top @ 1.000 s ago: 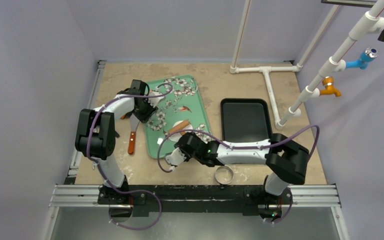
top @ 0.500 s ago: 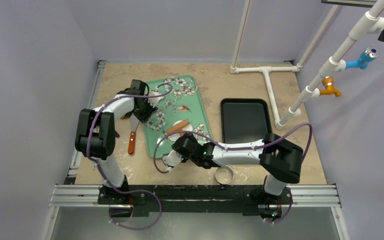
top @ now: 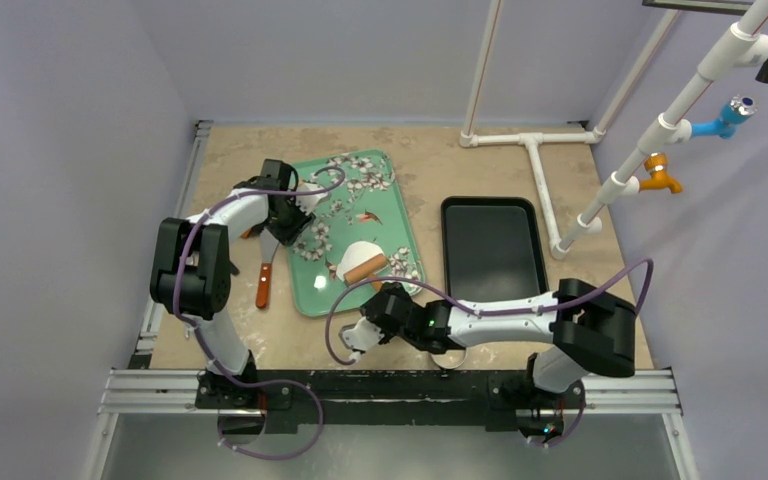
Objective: Roll out the dumpling wrappers from the dough
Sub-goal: Place the rolling pin on the work surface.
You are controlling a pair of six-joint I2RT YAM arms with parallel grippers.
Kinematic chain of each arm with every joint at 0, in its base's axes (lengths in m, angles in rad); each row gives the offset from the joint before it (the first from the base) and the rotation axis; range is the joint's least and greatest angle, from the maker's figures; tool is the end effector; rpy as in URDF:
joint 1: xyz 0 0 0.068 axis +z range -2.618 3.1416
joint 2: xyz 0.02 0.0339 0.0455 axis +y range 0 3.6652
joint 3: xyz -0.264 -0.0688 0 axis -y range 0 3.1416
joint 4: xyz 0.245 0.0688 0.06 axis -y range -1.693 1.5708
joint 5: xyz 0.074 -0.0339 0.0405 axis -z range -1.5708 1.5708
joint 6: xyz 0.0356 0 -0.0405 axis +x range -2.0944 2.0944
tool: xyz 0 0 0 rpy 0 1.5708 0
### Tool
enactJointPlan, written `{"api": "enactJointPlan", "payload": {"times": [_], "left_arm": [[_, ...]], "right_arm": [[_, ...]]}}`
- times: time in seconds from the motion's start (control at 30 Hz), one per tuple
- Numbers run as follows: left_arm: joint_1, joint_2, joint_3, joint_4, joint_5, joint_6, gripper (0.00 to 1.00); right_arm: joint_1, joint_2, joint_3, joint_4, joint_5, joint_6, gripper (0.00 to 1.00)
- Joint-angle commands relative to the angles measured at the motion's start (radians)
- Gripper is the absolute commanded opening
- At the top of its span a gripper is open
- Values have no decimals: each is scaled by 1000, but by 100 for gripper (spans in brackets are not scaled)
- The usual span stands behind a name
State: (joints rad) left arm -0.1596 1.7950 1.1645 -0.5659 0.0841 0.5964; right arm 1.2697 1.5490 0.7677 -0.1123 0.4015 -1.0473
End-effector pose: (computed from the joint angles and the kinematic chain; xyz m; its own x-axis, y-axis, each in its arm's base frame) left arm 0.3470 -0.0589 0.1730 -0.6543 0.6722 -0.3465 0.6722 0.7268 0.1407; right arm 0.1015 0.2798 0.1643 0.5829 -0.8110 -0.0495 -0.6033 -0.3912 -0.6949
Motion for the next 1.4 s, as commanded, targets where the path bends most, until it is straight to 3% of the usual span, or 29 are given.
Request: {"api": "enactJointPlan", "payload": {"times": [0.0, 0.2, 0.6, 0.8, 1.03, 1.27, 1.37], "left_arm": [[-1, -26, -2, -72, 2, 31, 41], [-1, -29, 1, -76, 5, 31, 41], [-1, -37, 3, -86, 5, 34, 41], [2, -60, 37, -124, 13, 44, 41], [11, -122, 132, -234, 127, 46, 48], [91, -177, 222, -355, 255, 15, 57], [139, -229, 196, -388, 228, 31, 60]], "right_arm": [[-19, 132, -52, -343, -215, 47, 0], [-82, 203, 8, -326, -228, -1, 0], [-42, -50, -124, -395, -172, 125, 0], [-86, -193, 9, -278, -127, 196, 0], [-388, -260, 213, 7, -382, 325, 0], [-652, -18, 438, 224, -653, 691, 0], [-763, 113, 503, 369, -906, 958, 0]]}}
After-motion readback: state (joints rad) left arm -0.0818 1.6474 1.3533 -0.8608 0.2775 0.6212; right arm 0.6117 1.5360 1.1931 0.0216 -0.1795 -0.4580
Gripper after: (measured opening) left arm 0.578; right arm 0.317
